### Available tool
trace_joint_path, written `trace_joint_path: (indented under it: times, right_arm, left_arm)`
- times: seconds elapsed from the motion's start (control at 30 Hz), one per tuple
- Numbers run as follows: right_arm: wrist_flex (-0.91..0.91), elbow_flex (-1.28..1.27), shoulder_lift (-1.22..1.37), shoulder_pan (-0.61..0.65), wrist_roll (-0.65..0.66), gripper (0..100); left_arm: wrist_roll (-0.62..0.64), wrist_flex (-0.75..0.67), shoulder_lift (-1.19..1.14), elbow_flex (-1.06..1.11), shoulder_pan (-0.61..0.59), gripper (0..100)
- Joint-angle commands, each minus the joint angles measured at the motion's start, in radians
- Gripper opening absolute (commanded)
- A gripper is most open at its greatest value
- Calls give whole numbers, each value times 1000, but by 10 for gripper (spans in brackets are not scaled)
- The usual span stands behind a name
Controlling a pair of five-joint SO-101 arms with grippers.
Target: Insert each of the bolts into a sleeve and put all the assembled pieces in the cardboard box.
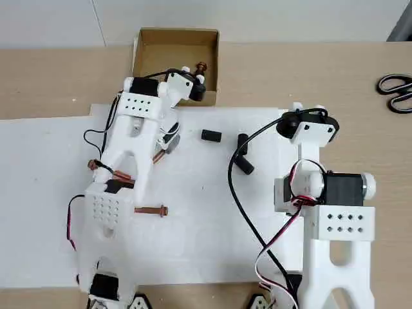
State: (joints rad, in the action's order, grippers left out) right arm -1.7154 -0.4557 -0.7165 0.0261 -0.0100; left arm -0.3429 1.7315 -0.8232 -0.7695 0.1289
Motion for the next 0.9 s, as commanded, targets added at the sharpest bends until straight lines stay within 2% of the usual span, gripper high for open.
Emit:
trace_joint_path:
  times: [0.0, 0.5, 0.7, 0.87]
  right_arm:
    - [-2, 3, -25, -8, -9, 3]
    - [-2, 3, -25, -8, -9, 3]
    - [-2, 3, -25, -8, -9, 3]
    - [-2, 3, -25, -8, -9, 3]
  left_arm:
    - [-3, 21, -14, -59, 2, 119]
    - [-3, 20, -150, -131, 5, 118]
    - [-3, 20, -152, -131, 5, 10]
    - [0, 20, -149, -128, 5, 6]
